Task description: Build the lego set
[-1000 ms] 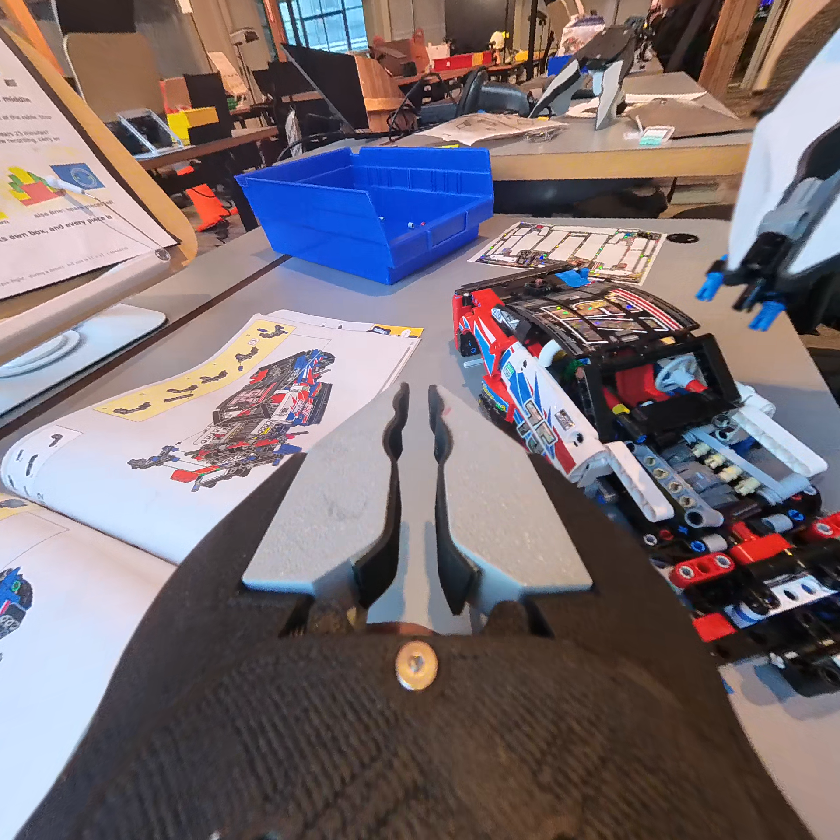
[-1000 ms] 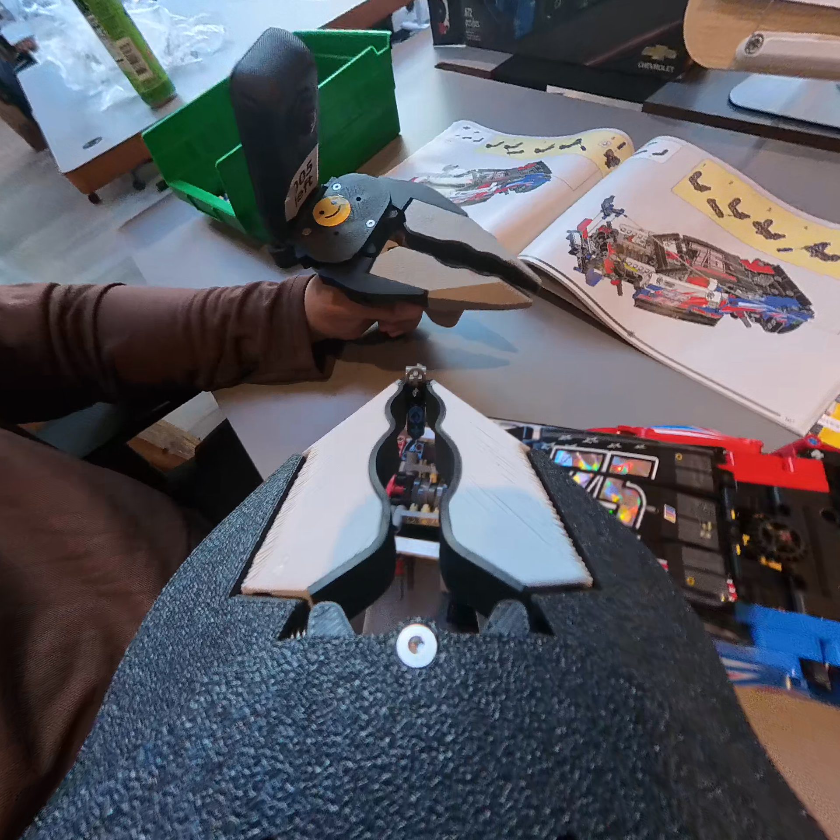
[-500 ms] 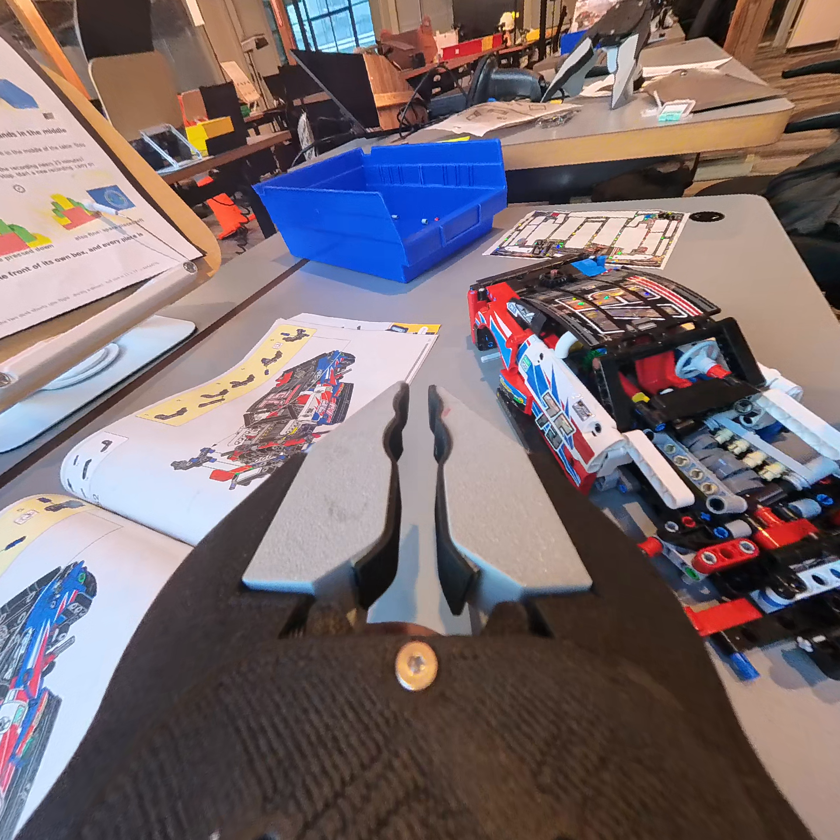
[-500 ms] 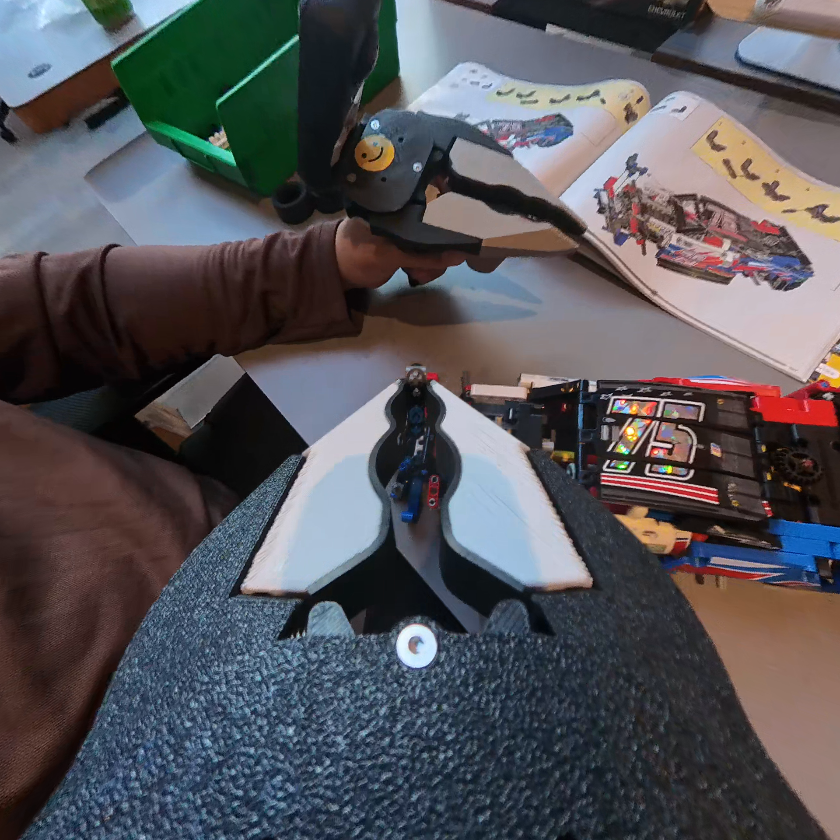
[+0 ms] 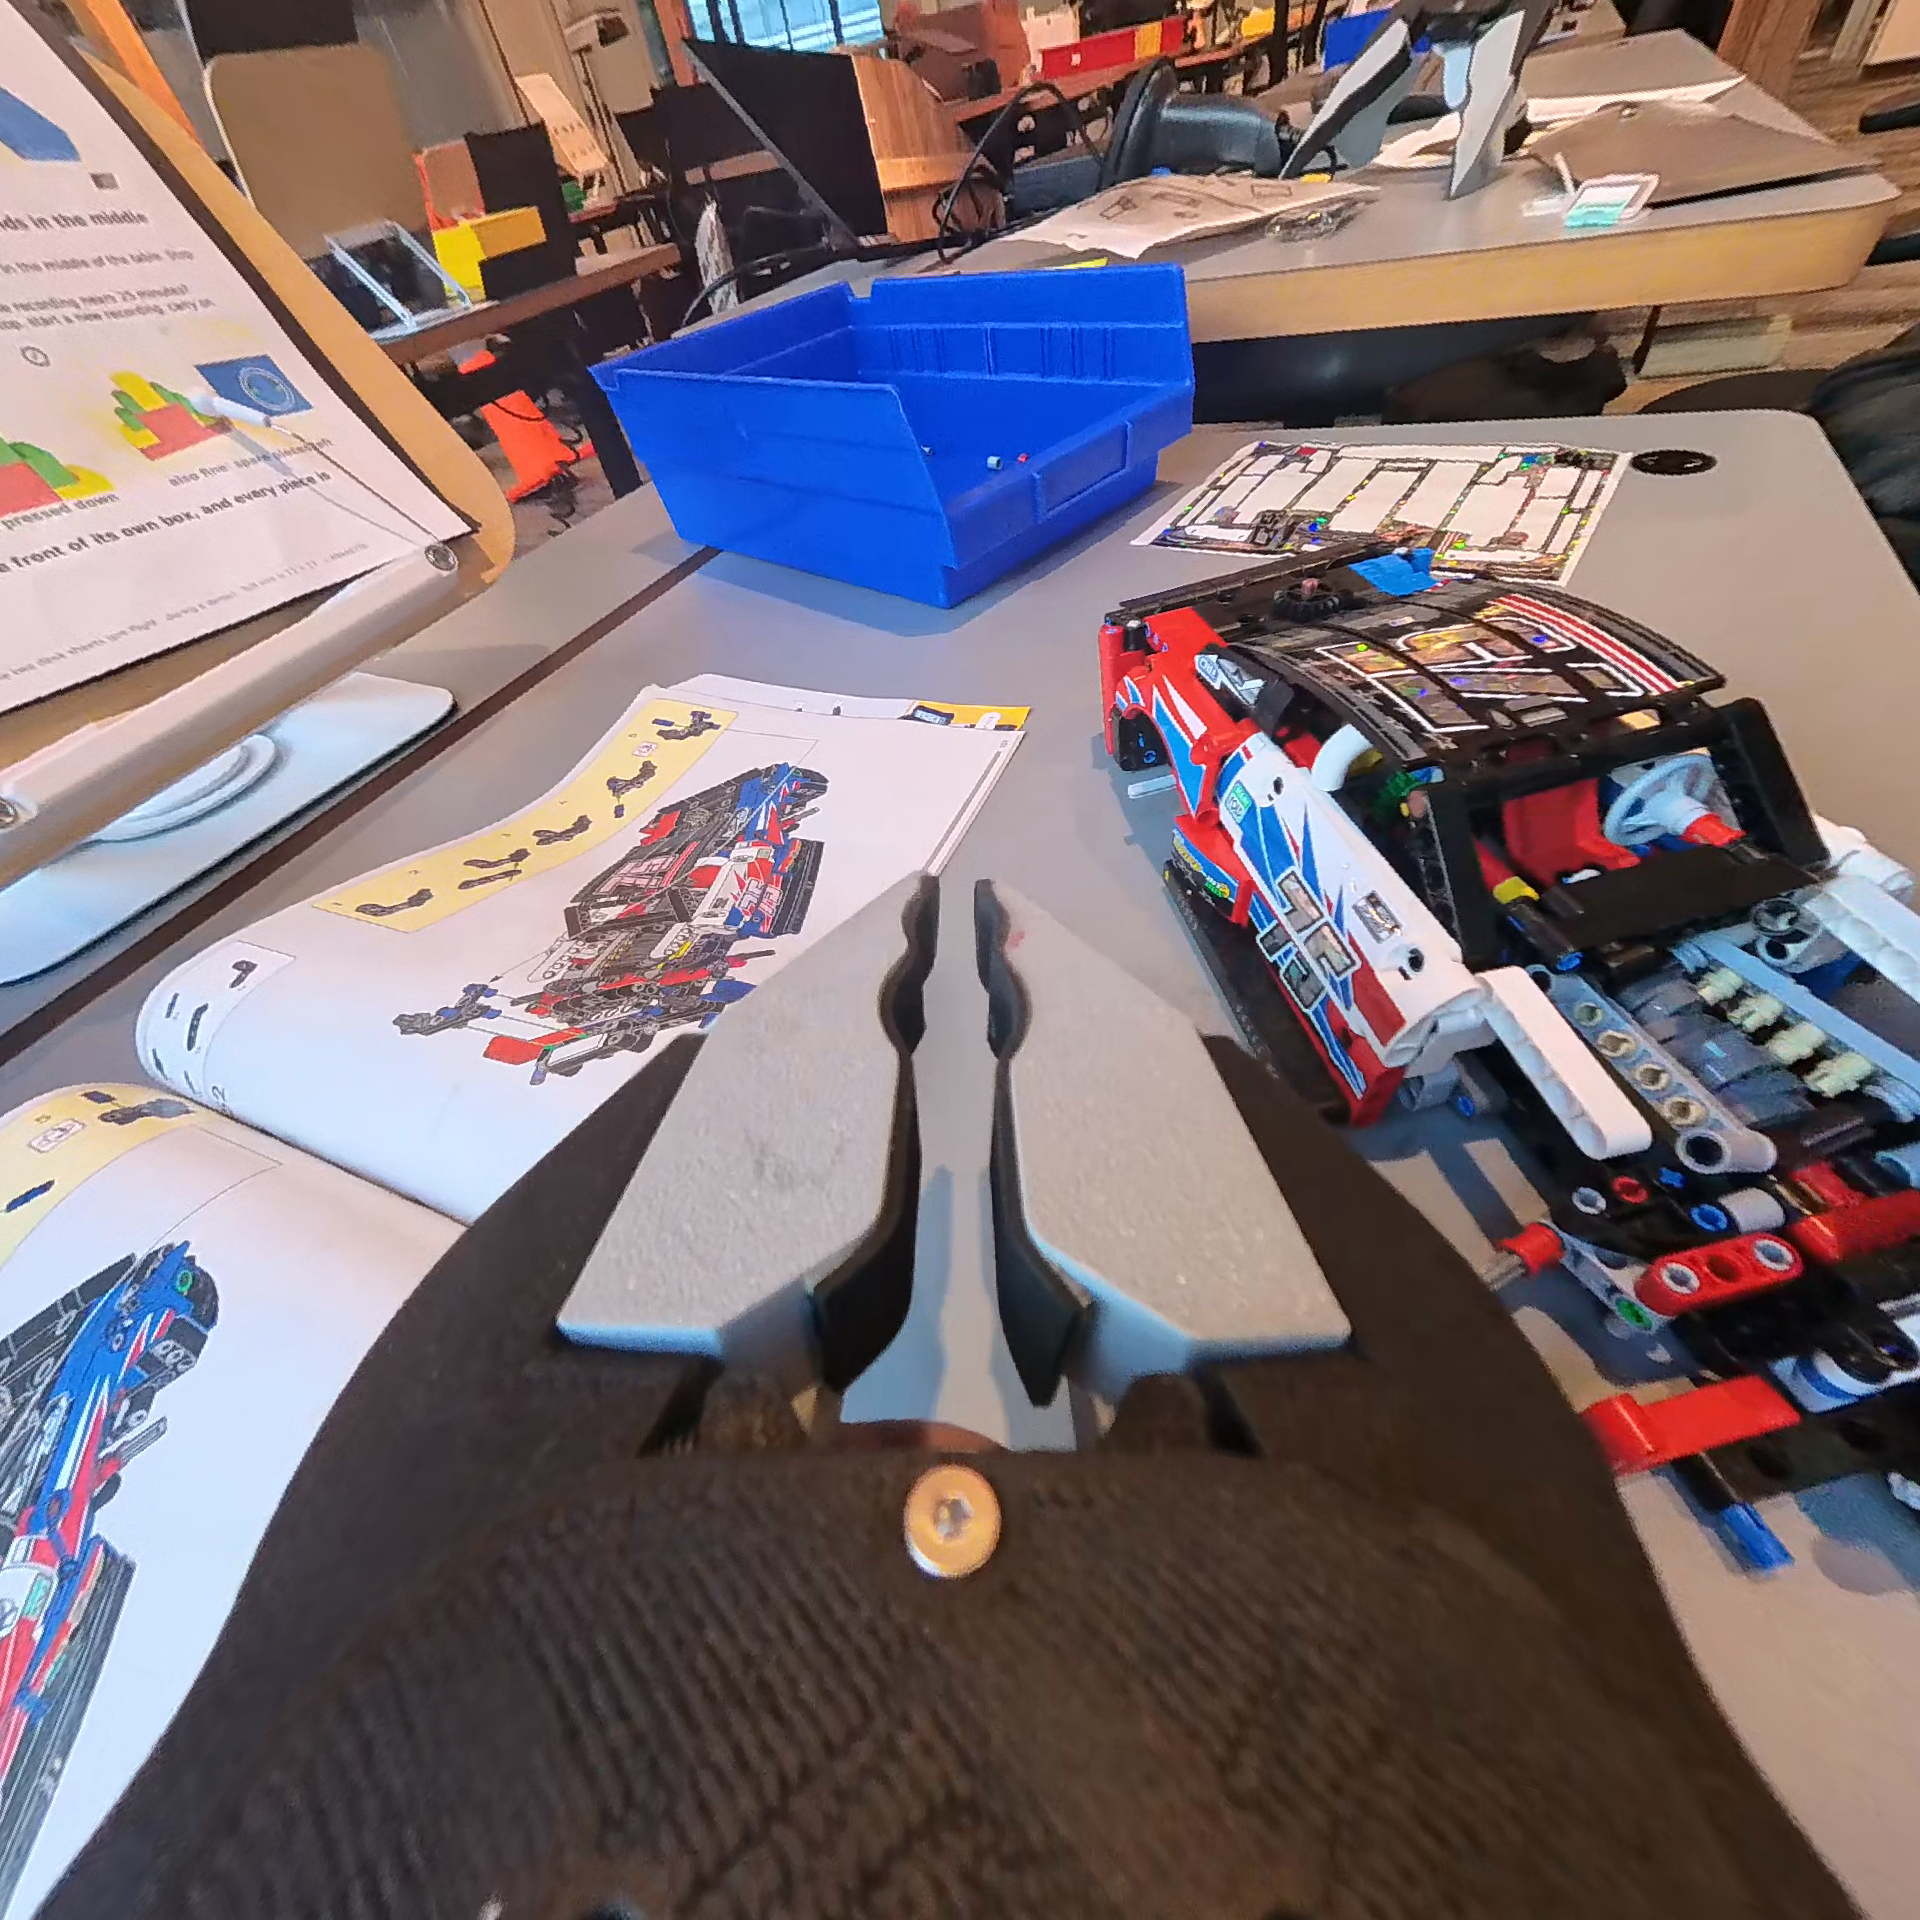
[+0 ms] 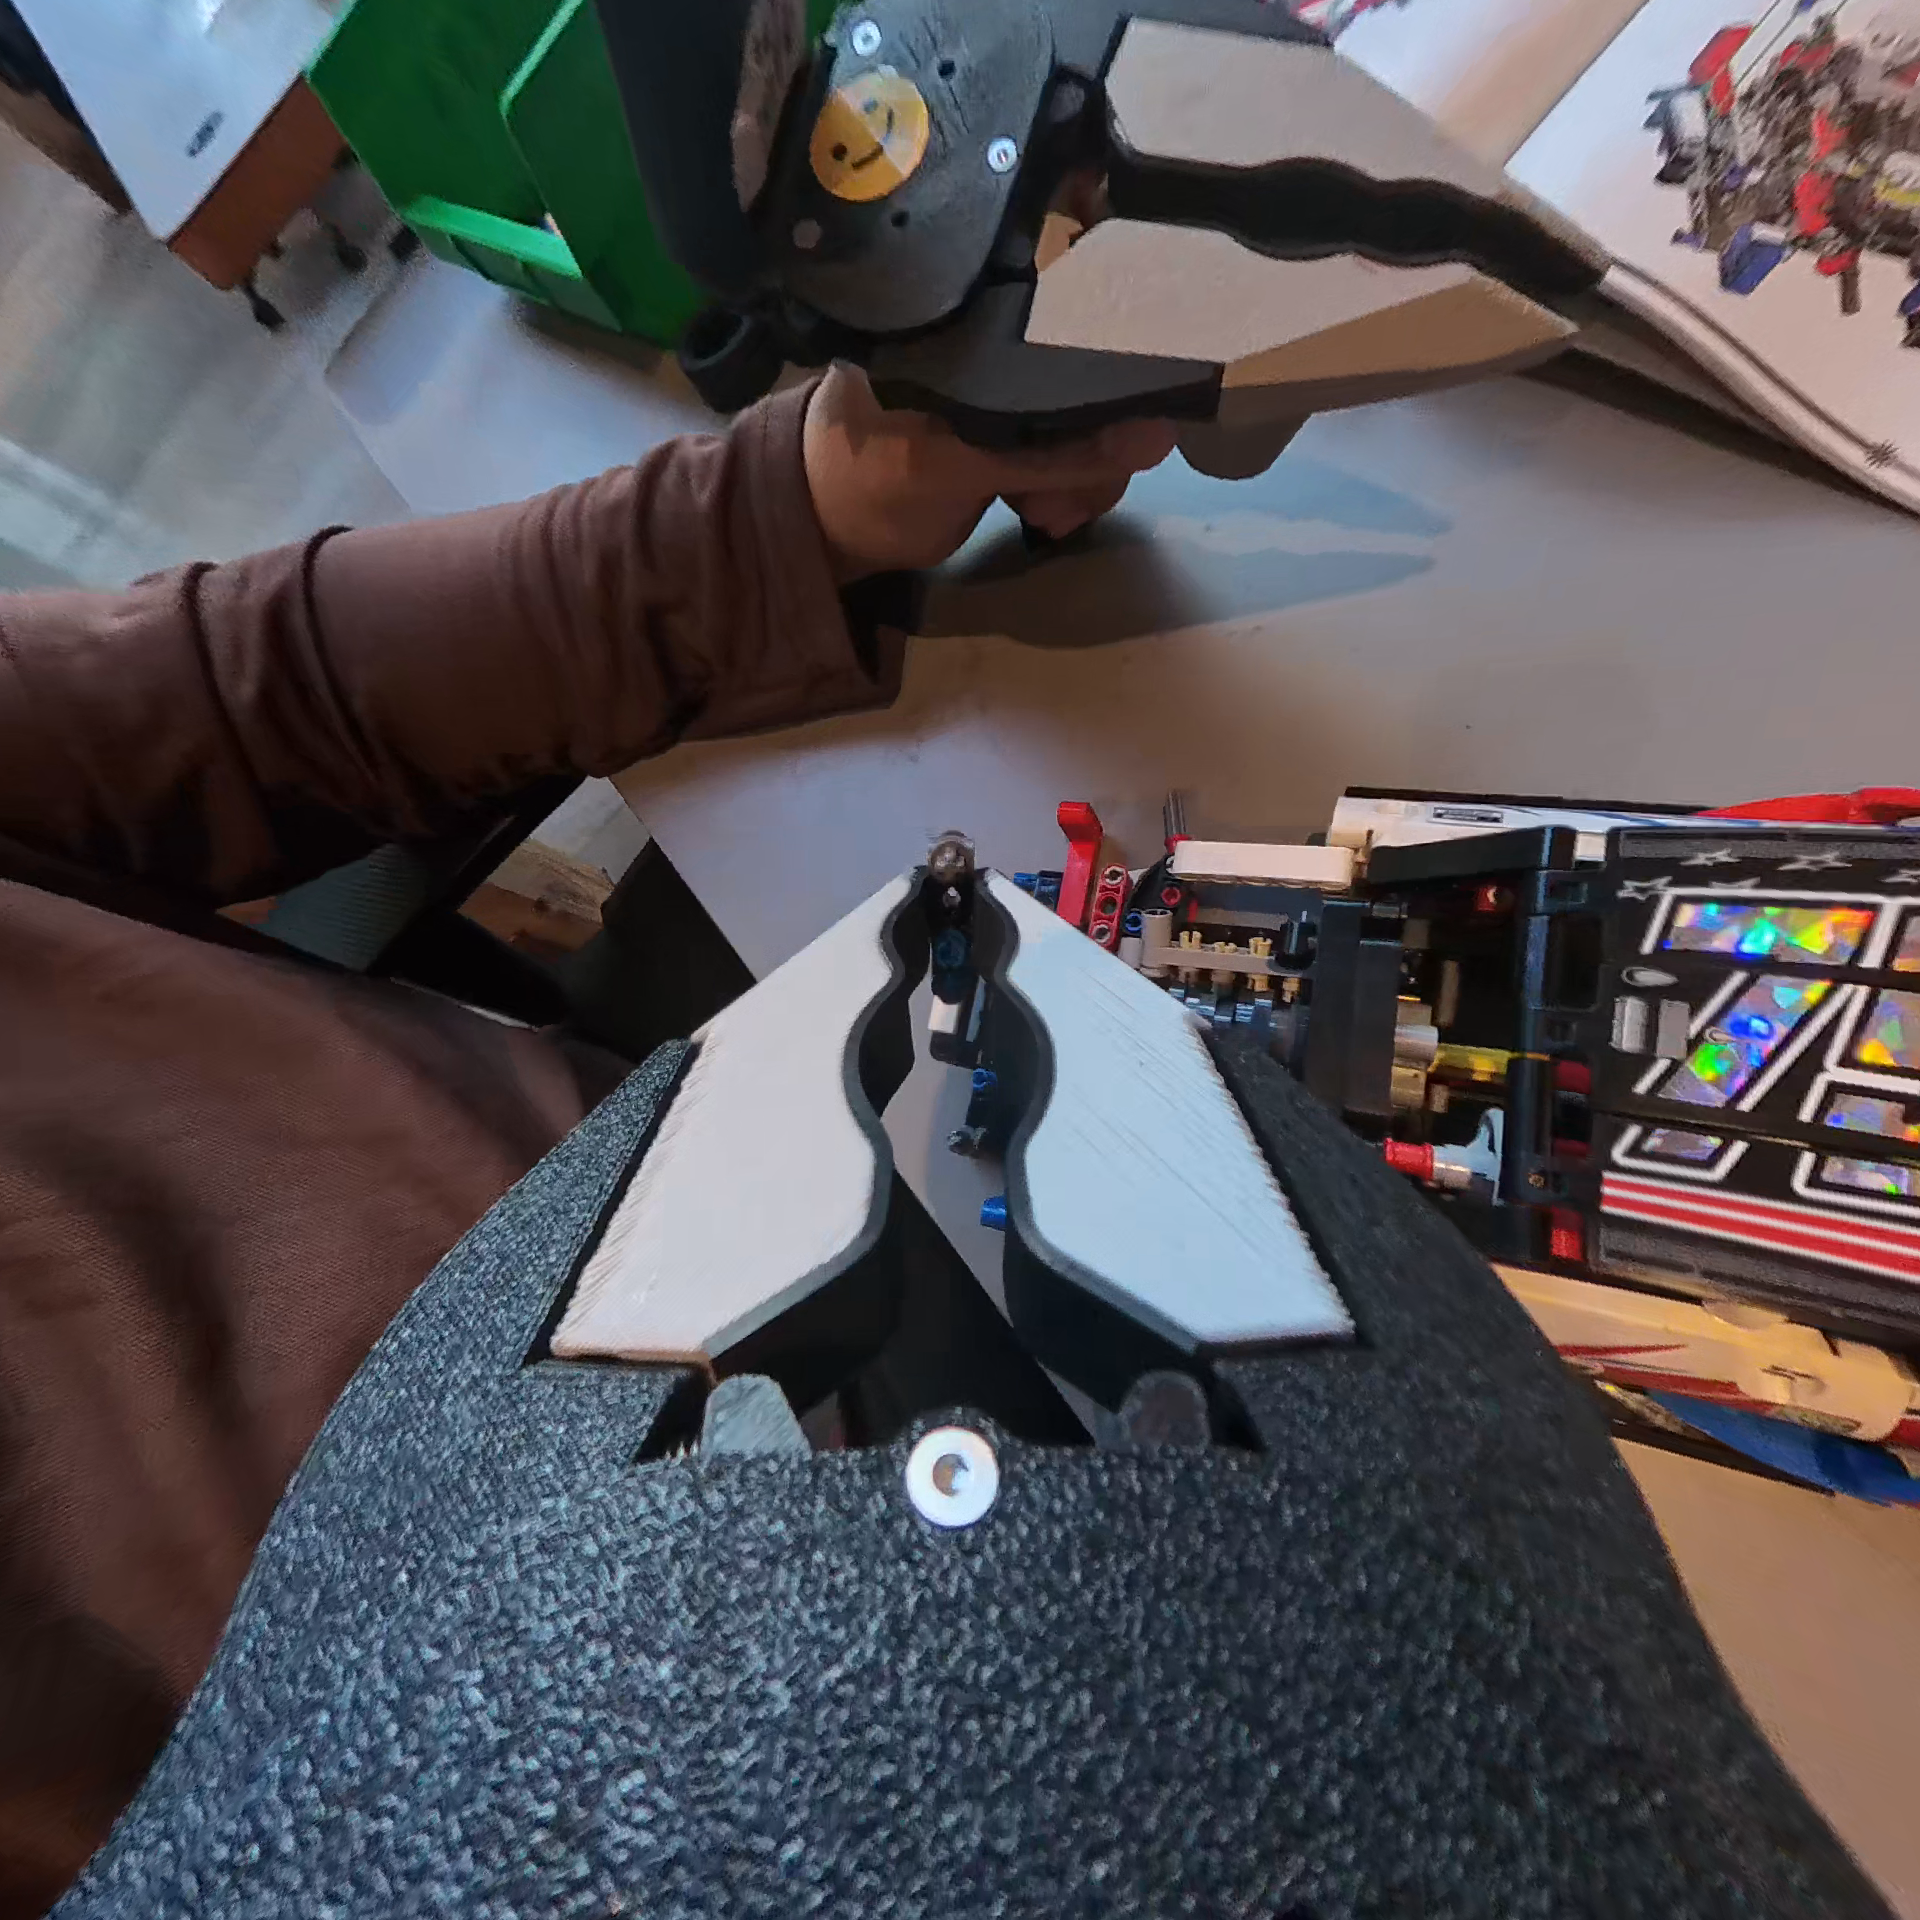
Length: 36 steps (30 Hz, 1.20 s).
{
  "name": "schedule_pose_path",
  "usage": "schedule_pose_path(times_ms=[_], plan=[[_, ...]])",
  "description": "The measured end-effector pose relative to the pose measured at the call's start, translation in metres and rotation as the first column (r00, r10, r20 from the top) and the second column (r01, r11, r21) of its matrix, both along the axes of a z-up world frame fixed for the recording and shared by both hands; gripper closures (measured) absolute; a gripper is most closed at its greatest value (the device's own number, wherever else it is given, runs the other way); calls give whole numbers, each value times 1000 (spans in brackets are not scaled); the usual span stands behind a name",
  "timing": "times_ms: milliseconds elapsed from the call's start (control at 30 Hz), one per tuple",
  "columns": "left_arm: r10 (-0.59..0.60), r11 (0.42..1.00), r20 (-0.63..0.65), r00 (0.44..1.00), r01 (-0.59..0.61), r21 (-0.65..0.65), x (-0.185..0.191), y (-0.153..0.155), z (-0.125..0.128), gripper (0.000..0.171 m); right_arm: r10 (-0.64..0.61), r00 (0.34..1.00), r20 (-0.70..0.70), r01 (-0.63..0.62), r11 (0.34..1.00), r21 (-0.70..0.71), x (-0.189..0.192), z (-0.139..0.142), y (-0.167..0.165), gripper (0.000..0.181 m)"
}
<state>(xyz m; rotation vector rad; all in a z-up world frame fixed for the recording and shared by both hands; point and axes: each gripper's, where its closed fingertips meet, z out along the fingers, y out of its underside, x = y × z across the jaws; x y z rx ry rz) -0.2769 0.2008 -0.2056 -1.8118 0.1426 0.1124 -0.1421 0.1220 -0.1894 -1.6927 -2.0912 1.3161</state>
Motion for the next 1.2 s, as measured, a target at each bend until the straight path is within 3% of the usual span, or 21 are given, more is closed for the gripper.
schedule_pose_path(times_ms=[33, 367, 733, 1000, 1200], plan=[[0, 1000, -2, 1000, 0, -3, 0, 0, 0, 167, 2, 1000, 18, -2, 1000, 3, -2, -4, -1, 175], [11, 1000, -66, 998, -13, -21, -3, -2, -1, 168, 27, 994, 109, -41, 990, 132, -28, -27, -20, 174], [20, 999, -136, 991, -23, -26, -3, -11, 4, 168, 53, 988, 144, -94, 952, 292, -25, -44, -27, 174], [-40, 992, -238, 970, 10, -125, 8, -27, -12, 168, 89, 987, 134, -118, 966, 228, -27, -46, -28, 175], [-176, 981, -206, 963, 154, -116, 33, -37, 4, 165, 86, 989, 117, -107, 977, 184, -32, -41, -19, 175]])
